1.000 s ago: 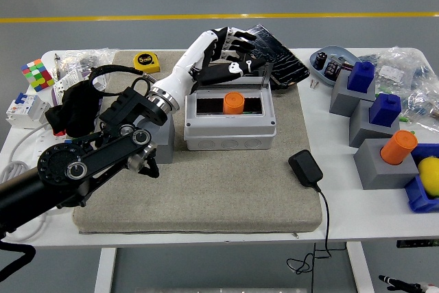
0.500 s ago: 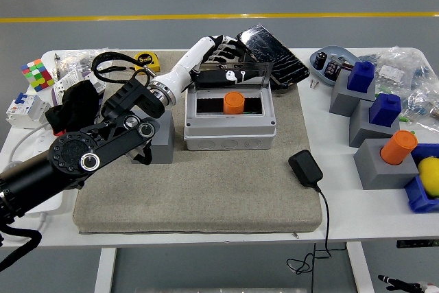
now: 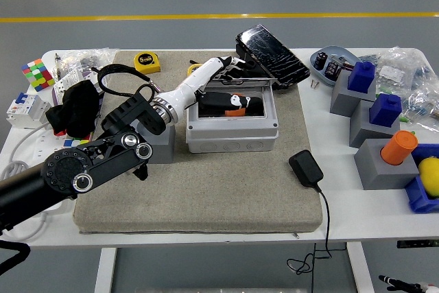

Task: Fetch the battery,place it into the box,close the lid of the box

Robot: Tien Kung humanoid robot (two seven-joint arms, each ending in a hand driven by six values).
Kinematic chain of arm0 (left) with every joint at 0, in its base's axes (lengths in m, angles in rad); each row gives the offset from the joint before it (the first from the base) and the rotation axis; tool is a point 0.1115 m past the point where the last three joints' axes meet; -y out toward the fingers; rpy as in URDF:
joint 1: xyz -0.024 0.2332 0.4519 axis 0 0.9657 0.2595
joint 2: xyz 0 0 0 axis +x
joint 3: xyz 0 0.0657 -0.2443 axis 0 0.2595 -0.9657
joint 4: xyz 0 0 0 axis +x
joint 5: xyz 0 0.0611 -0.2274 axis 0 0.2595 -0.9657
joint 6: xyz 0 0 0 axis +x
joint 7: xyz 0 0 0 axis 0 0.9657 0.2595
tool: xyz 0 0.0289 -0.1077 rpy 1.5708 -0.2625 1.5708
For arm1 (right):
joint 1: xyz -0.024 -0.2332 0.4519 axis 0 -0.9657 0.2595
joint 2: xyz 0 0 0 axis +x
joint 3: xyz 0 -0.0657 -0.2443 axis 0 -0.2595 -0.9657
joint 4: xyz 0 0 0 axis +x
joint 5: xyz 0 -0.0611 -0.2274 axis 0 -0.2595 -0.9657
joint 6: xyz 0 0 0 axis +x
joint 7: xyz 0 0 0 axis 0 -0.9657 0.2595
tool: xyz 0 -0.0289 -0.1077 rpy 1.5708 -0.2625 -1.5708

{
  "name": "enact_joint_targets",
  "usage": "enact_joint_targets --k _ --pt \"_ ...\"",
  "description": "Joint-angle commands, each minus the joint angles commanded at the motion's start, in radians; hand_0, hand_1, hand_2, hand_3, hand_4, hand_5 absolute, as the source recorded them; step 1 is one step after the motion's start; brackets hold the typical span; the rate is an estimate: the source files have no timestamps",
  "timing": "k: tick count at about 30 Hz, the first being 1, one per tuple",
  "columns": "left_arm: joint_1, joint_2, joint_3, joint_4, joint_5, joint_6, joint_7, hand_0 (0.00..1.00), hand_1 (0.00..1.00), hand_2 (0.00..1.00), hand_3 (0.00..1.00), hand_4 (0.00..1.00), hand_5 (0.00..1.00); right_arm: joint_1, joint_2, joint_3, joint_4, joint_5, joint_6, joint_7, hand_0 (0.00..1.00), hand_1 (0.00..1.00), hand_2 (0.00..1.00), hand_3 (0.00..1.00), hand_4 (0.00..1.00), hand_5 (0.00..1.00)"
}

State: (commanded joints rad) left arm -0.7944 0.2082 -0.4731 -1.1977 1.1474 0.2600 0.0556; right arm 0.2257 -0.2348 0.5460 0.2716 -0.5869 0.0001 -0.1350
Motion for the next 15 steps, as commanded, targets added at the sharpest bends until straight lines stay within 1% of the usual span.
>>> enact_joint_targets --k 6,11,15 --pt "0.009 0.002 0.005 -0.009 -0.007 0.002 -0.003 0.666 0.746 0.721 0.757 0.998 0.426 0.0 0.001 0.001 0.0 -0.005 -0.001 0.0 0.666 0.663 0.673 0.548 0.885 0.509" --pt "0.025 0.008 -0.04 -0.054 0.003 0.004 -0.006 0.661 0.745 0.721 0.759 0.998 0.426 -0.002 0.001 0.001 0.0 -0.005 -0.001 0.0 0.667 0.664 0.674 0.548 0.887 0.512" --pt "0.058 0.02 -0.096 -0.108 -0.008 0.013 -0.023 0.661 0.745 0.721 0.759 0.998 0.426 -0.002 0.001 0.002 0.0 -0.005 0.0 0.0 0.667 0.664 0.674 0.548 0.887 0.512"
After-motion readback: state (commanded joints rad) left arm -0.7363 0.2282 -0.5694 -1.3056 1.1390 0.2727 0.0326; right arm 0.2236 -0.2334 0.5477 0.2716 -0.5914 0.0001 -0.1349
